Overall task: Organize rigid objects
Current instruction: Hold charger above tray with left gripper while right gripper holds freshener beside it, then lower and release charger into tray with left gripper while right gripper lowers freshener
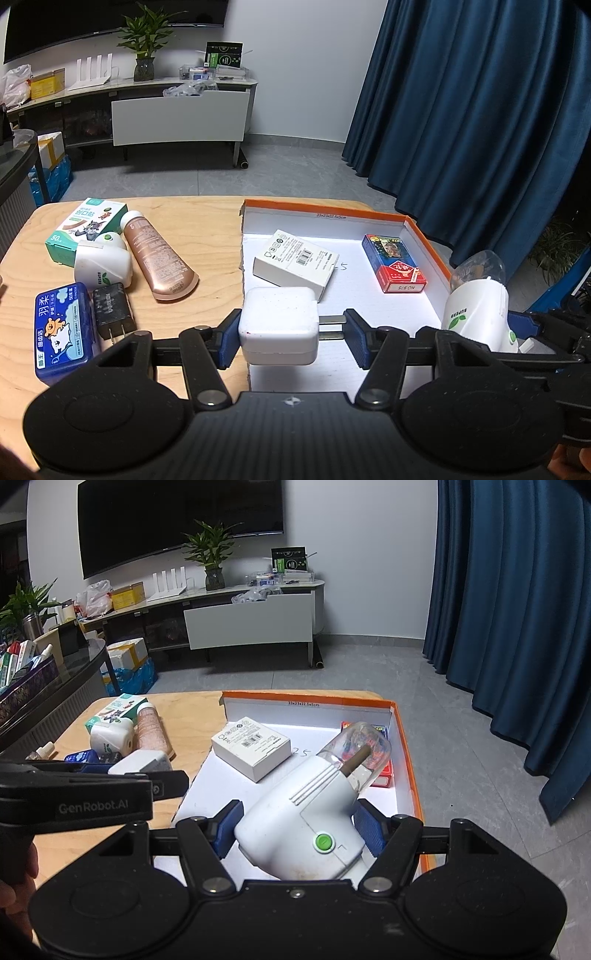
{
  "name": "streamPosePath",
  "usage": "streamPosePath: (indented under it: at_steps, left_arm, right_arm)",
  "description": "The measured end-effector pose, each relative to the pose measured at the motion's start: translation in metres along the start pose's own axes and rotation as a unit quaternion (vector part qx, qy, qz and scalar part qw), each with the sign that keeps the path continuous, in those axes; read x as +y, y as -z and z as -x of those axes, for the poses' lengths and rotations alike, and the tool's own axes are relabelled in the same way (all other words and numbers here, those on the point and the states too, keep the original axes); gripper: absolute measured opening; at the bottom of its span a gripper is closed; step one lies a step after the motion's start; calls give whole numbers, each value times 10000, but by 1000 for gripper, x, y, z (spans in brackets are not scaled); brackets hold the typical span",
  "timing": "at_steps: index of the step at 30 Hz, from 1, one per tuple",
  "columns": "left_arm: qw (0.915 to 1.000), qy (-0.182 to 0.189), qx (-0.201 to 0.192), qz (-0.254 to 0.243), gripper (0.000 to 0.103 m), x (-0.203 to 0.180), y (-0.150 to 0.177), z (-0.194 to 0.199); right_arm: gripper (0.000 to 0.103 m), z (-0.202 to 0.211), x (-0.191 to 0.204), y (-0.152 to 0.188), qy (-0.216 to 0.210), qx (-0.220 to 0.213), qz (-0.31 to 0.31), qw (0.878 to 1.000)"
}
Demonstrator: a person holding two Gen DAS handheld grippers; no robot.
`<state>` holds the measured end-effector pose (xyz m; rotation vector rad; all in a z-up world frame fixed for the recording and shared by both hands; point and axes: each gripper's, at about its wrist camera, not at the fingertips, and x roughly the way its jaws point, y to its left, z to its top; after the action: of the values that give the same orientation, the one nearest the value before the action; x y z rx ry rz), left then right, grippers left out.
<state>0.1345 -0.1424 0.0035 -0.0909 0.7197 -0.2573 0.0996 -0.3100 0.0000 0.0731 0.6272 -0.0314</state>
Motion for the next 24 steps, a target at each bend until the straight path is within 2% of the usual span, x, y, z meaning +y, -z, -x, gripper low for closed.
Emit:
streamPosePath:
  at_steps: [24]
  left_arm:
    - [9998,-3,167,-49,59,-4,3,-13]
  right_arm:
    - [80,-21,-9,5,-38,338,83,9994]
